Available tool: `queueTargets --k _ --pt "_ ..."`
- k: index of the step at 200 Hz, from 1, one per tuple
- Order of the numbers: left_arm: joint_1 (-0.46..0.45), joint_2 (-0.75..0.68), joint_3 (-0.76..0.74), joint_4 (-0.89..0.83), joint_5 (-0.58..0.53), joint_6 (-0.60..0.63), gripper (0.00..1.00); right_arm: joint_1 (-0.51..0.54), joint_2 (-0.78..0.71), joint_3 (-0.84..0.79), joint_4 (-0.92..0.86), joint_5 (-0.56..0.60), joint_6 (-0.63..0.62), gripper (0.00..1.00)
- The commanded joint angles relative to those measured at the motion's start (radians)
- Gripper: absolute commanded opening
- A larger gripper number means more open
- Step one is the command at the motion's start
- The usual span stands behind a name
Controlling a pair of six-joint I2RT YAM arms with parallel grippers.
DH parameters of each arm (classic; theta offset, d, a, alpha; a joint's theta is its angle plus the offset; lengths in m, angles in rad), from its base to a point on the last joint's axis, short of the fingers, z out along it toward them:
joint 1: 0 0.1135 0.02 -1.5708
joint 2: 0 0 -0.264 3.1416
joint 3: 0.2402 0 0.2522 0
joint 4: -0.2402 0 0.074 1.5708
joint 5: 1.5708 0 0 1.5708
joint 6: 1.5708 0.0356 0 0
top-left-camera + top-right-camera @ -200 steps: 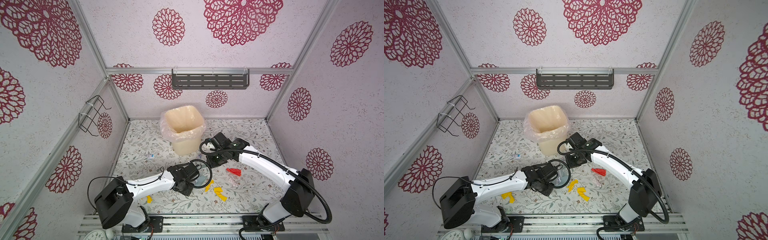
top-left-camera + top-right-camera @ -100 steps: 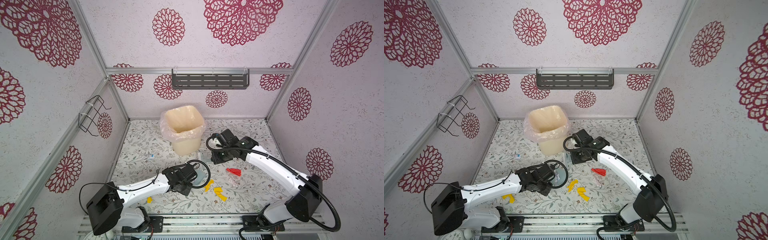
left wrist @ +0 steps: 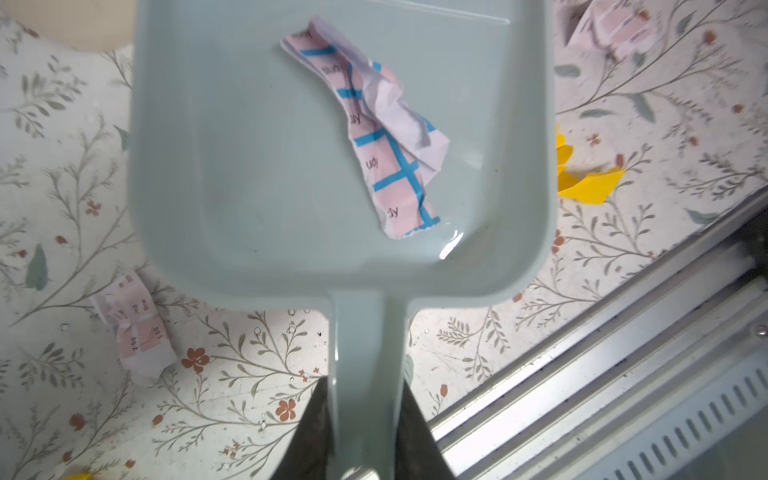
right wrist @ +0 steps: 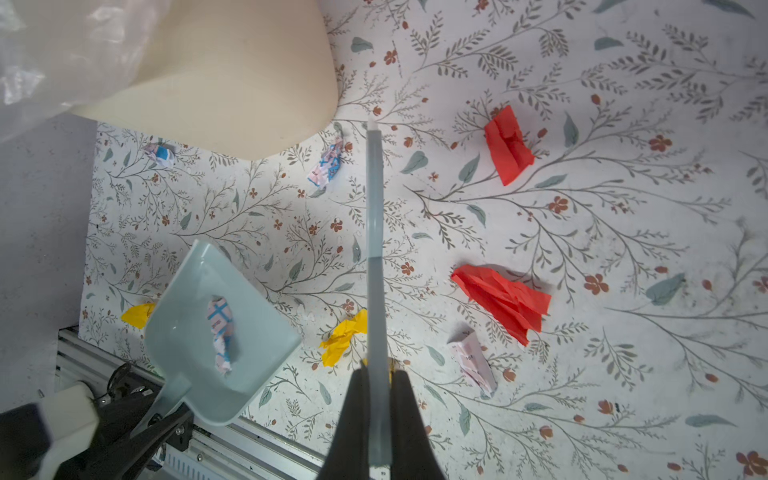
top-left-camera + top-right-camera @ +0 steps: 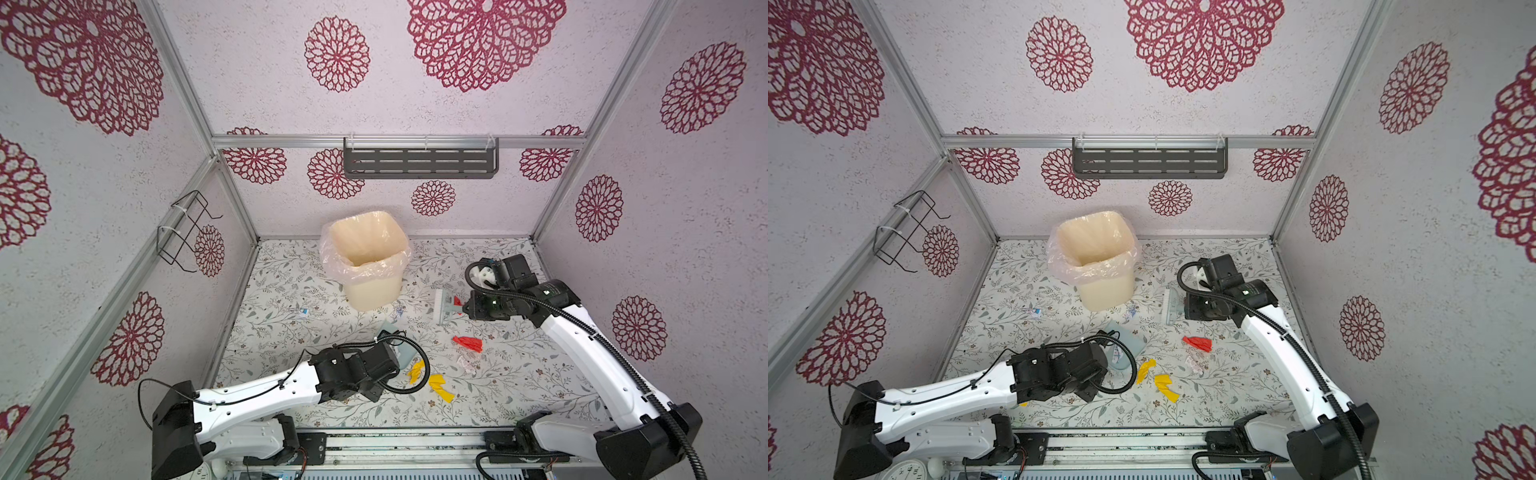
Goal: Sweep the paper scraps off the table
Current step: 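Lift the dustpan to the bin with the left gripper while the right drops the brush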
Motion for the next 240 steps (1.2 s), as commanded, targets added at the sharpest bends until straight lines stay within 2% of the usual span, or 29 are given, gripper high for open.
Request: queueTargets --k 1,41,64,81,121,178,208,240 --pt "-0.047 -0.031 0.099 -0.098 -0.107 -0.046 0.00 -0.059 -0.049 -0.017 -0.010 -0.081 -0.030 0.00" --pt "-0.058 -0.036 0.306 -0.263 -0.183 -0.058 0.00 -0.145 -0.080 -0.066 0.024 -0.188 -0.031 0.00" --pt "-0.002 -0.039 0.405 -0.362 -0.196 -0.044 0.00 -0.177 -0.088 -0.074 0.039 -0.222 -0.035 0.00" --pt "0.067 -0.048 0.473 -0.413 -0.176 -0.012 0.00 -0.195 -0.090 -0.076 0.046 -0.245 -0.038 0.00" --pt "0.302 -0.021 0.664 -0.491 -0.103 0.111 0.00 -0.226 -0.094 -0.075 0.062 -0.280 -0.040 0.00" --pt "0.624 0.099 0.814 -0.475 0.109 0.312 0.00 -0.241 -0.078 -0.057 0.091 -0.319 -0.033 0.00" --pt "0.723 0.195 0.888 -0.468 0.167 0.389 0.00 -0.247 -0.074 -0.053 0.093 -0.336 -0.036 0.00" --pt "0.787 0.292 0.981 -0.479 0.191 0.461 0.00 -0.254 -0.069 -0.044 0.086 -0.349 -0.038 0.00"
